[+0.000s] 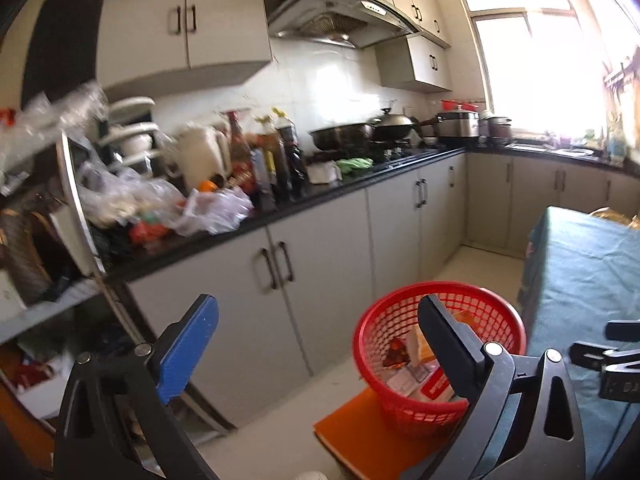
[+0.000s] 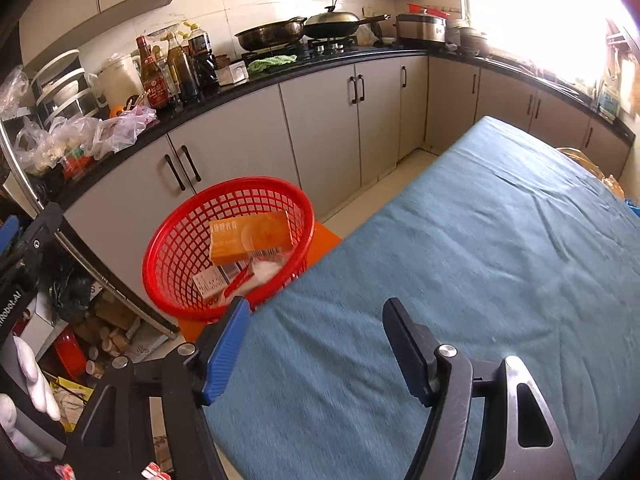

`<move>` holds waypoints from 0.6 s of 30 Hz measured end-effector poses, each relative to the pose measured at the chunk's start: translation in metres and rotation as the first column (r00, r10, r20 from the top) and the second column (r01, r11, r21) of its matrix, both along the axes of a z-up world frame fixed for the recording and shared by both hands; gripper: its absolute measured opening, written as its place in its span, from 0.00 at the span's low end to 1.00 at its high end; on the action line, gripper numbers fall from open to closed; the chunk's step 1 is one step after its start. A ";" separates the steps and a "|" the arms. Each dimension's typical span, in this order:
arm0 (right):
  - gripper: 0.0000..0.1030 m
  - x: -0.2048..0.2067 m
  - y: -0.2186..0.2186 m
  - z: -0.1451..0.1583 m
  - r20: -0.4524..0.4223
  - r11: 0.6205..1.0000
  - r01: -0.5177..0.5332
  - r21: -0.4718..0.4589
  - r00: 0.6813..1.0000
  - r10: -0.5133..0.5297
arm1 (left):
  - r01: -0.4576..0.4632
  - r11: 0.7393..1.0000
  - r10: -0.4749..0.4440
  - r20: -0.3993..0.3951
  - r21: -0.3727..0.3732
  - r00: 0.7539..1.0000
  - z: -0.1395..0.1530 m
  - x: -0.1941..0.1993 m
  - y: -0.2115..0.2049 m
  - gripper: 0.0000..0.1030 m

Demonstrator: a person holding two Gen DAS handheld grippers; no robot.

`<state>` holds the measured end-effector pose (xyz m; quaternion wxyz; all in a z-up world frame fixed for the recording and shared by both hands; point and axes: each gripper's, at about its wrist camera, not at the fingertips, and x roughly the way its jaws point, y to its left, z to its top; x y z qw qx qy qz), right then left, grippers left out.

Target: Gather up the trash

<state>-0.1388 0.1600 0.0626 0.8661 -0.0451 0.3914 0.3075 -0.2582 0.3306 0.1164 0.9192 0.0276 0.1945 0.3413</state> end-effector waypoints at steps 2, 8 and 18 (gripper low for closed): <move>0.72 -0.007 -0.010 -0.001 0.001 1.000 0.007 0.007 1.000 -0.007 | -0.030 0.999 0.031 -0.016 0.032 0.999 -0.004 -0.005 -0.013 0.97; 0.73 -0.022 -0.035 -0.004 -0.002 0.999 0.032 0.025 0.999 -0.032 | 0.037 0.999 -0.038 -0.079 -0.012 0.996 -0.024 -0.012 -0.038 0.99; 0.75 -0.060 -0.066 -0.010 0.074 0.997 0.078 -0.027 0.994 -0.076 | 0.050 0.980 -0.073 -0.115 -0.194 0.991 -0.042 -0.028 -0.041 1.00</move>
